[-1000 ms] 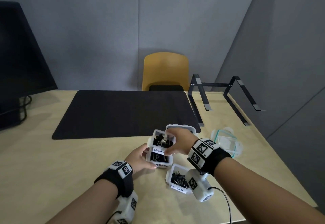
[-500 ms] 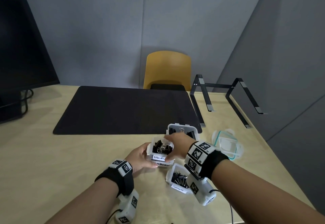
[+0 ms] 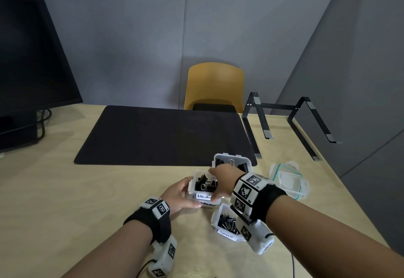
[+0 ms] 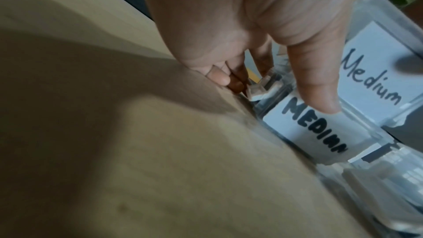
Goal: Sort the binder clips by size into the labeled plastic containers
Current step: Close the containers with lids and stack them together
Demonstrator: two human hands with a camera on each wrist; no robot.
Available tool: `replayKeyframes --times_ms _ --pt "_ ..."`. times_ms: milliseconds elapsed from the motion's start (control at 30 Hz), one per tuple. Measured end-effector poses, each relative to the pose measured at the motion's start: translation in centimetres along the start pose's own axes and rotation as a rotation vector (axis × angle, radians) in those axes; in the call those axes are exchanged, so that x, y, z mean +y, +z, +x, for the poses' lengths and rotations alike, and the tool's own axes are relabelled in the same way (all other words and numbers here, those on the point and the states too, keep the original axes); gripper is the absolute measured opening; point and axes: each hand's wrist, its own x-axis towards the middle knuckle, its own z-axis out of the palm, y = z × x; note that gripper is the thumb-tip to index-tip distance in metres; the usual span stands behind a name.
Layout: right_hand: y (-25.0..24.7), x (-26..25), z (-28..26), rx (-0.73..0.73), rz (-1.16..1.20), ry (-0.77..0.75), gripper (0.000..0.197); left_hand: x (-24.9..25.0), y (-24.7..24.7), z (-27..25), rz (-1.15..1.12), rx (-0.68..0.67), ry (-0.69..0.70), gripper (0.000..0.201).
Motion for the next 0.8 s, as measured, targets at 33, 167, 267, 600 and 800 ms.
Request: replayKeyframes --times_ms 33,167,267,600,800 --pt "0.0 -0.1 0.0 -0.004 -0.012 -0.002 0.055 0.0 0.0 -0.1 0.006 -0.005 0.000 0.072" --pt "0.0 0.5 -0.1 0.010 0.037 -0.014 0.055 -0.3 -0.1 0.0 -0.008 -0.016 -0.004 0.078" --pt "0.2 0.6 -0.4 0.026 0.066 -0.005 0.060 -0.3 -0.1 0.1 0.007 -0.009 0.000 0.080" --pt "-0.2 0.4 -0.7 0.006 0.160 0.038 0.082 2.1 -0.7 -0.9 0.192 -0.043 -0.067 0.074" --pt "-0.3 0.3 -1.0 0.006 0.169 0.039 0.076 3.0 -1.6 -2.0 0.171 0.020 -0.071 0.049"
